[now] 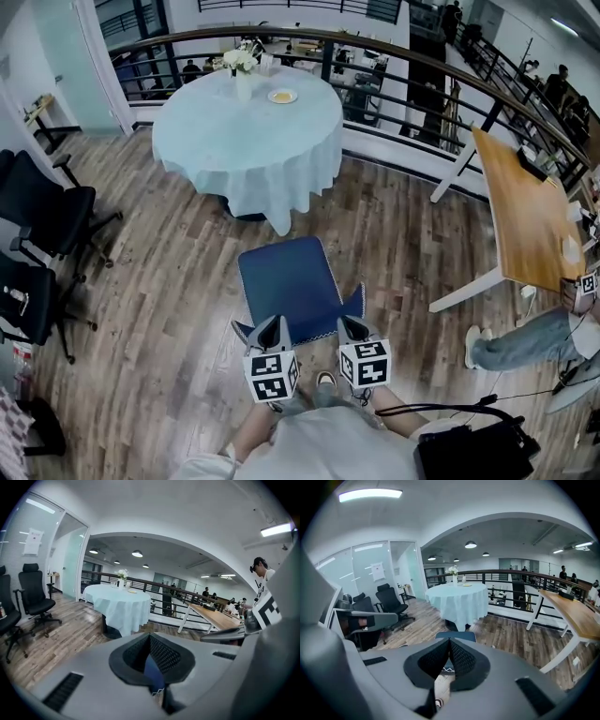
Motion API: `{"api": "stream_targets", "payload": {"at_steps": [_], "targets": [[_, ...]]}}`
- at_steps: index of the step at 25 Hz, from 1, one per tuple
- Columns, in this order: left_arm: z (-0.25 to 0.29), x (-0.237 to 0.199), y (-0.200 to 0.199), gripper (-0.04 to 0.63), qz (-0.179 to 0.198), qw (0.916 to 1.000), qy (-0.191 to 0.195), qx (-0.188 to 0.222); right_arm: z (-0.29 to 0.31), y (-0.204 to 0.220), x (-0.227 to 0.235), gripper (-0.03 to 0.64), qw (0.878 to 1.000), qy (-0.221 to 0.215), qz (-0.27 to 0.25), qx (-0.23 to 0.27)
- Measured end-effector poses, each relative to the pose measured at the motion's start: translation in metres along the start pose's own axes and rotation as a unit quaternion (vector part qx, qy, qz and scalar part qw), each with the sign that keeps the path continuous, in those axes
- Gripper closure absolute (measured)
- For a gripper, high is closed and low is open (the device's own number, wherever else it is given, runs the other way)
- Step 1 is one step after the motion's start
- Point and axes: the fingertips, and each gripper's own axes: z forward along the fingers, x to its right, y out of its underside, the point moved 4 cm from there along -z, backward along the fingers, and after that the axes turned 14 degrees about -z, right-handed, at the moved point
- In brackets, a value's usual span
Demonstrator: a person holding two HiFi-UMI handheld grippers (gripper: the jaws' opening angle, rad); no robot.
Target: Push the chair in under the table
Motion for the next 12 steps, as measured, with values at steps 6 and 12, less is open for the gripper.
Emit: {"api": "stream_targets", "payload": {"at_steps": [6,12], "targets": [[0.002,0.001,0.014,0.592,-0.007,0.9997,-0.008,-0.023,0.011,-0.003,0.002,0.6,0.999,-0.051,-0.01,0.003],[0.008,0.011,0.03,0.514,0.006,0.996,0.031,-0.084,0.024,0.005,-0.01,0.579,0.988,-0.152,-0.028,-0.014]]}}
